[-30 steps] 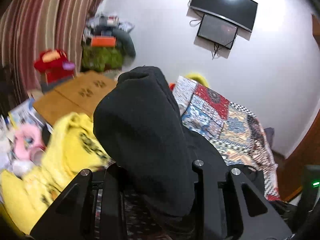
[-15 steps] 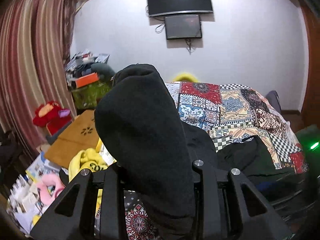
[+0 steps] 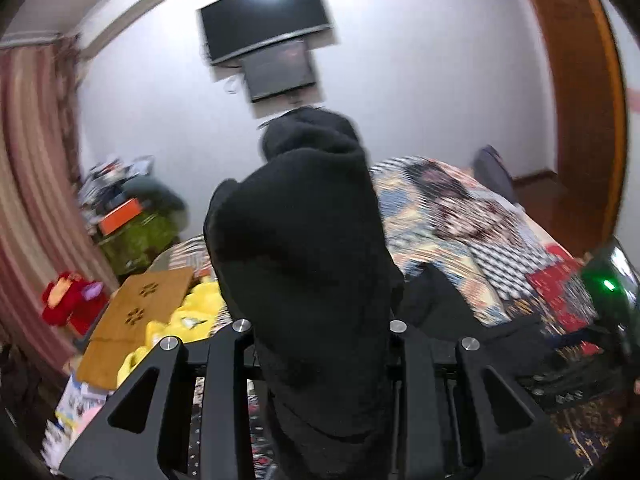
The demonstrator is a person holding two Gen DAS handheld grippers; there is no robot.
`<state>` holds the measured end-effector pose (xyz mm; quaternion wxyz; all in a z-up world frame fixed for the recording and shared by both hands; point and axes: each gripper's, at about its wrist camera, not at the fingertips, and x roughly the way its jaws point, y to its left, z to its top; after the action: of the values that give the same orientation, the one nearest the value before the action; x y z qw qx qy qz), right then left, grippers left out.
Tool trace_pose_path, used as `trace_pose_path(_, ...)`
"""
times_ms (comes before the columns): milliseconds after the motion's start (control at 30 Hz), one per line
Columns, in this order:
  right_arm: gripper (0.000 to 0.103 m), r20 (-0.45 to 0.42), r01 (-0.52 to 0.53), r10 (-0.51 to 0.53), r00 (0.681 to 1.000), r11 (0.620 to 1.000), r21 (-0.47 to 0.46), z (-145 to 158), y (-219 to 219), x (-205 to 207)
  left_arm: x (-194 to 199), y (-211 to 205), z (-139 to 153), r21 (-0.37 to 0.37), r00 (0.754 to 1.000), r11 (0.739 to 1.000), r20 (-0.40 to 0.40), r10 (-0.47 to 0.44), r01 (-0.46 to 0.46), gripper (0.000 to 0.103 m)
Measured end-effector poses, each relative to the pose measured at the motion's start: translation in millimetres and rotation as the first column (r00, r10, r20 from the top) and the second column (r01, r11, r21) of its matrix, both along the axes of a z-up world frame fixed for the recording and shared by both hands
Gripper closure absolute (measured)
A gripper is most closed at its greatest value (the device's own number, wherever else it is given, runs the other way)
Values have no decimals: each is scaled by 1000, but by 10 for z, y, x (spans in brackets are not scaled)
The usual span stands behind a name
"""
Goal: Fold large clothes
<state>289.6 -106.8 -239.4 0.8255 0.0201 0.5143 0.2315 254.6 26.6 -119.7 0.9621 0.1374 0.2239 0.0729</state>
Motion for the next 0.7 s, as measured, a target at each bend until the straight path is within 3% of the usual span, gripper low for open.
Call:
trace_pose_path(200,19,-4,55,-55,998,996,71,109,-290,-45,79,-546,-224,43,972,984,-166,-165,174,74)
trace_pose_path(333,19,20,121,-123,992,990,72,193,-596,-176,103,-847,-558,60,915,960,-324,-240,273,72)
trace_pose_path(467,19,-2,179,-180,984,980,85,186,-874,-209,64,-1010,-853,50,863,948,-431,-264,315,68)
trace_pose_path(567,19,-11,192,-192,981,978,85,163,-961,-254,10,-1101,-937,46,850,947,-455,-264,318,56)
trace_pose_path(633,19,-7,192,-192,981,978,85,175,-987,-287,-10,-1118,-889,-21,830,946,-473,-294,324,34)
trace_pose_path(700,19,4,190,-191,982,978,86,215,-1019,-322,-2,-1129,-820,-68,821,942,-473,-319,327,30)
